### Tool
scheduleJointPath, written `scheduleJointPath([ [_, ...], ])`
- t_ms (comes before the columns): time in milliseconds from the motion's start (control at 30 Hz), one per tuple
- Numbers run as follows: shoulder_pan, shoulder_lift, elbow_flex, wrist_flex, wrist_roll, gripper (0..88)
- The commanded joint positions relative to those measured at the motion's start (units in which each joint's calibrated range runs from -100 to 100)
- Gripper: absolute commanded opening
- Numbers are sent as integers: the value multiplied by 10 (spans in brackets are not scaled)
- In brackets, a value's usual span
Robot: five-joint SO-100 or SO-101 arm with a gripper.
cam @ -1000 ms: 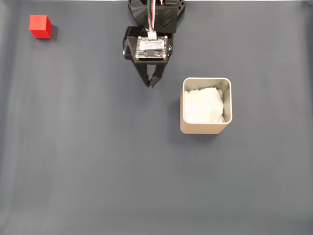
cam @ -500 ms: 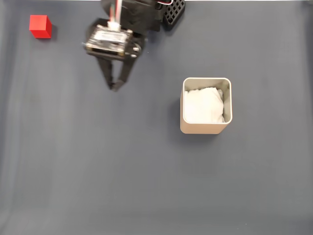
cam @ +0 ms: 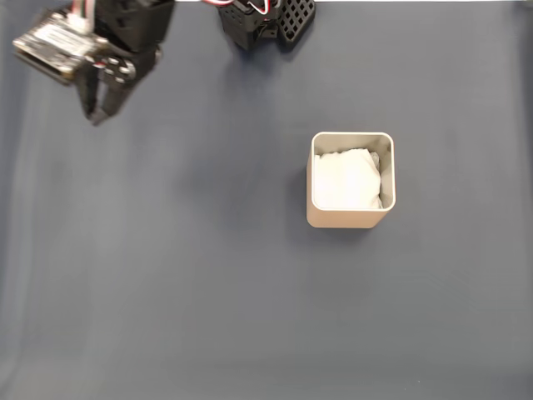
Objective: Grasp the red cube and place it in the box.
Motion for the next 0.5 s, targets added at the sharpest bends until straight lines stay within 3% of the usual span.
scheduleJointPath([
  [0,43,21,-53,9,3,3],
  [467,187,86,-91,57,9,2],
])
